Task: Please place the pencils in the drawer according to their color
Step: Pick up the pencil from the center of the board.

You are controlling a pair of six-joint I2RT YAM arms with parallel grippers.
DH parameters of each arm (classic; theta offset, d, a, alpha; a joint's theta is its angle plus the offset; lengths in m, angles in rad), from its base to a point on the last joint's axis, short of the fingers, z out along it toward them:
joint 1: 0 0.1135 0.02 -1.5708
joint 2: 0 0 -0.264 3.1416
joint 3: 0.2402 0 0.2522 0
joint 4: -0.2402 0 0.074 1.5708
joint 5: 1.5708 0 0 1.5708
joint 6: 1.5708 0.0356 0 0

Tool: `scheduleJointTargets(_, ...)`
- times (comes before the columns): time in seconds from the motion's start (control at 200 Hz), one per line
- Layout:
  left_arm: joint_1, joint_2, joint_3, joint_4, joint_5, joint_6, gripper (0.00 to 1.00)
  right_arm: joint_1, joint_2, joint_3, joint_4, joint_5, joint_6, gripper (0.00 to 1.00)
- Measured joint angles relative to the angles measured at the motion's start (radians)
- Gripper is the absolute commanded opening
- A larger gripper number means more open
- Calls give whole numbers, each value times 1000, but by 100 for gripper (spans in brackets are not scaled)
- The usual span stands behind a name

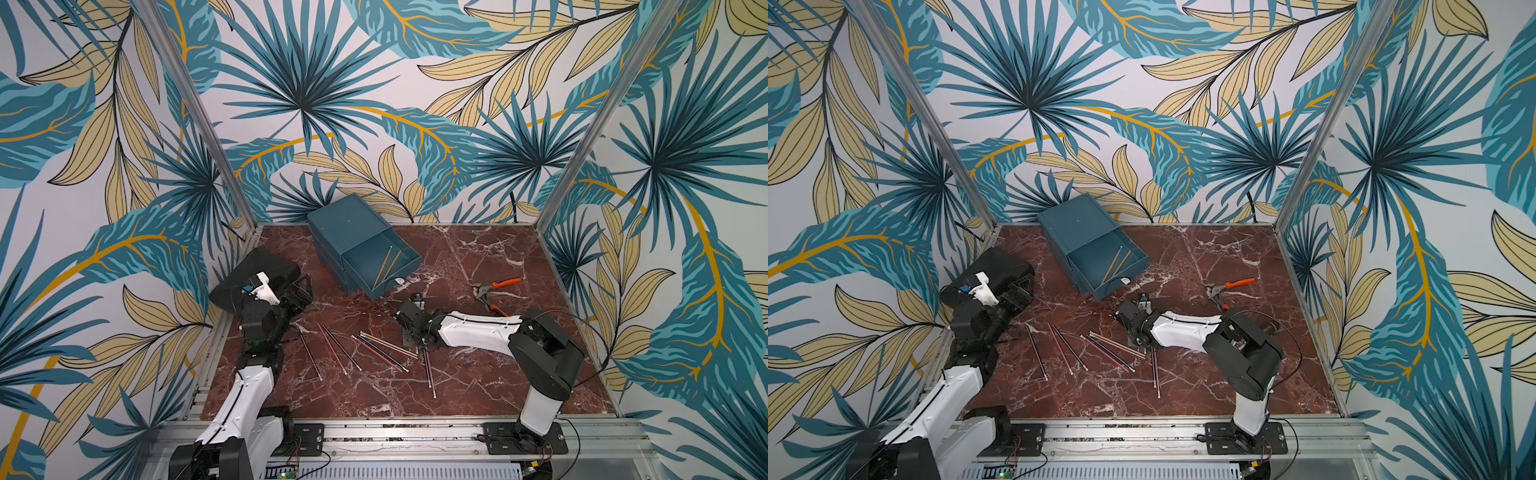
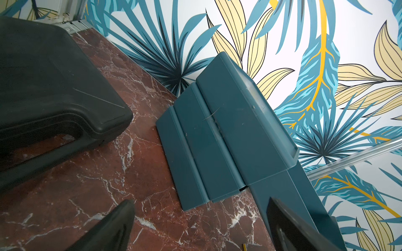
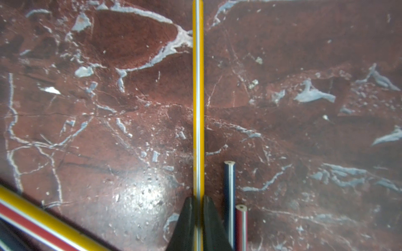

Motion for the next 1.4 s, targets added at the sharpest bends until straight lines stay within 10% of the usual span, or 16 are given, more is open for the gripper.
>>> scheduleJointTargets(1.402, 0, 21, 0, 23, -7, 17, 100, -140, -389, -87, -58, -3, -8, 0)
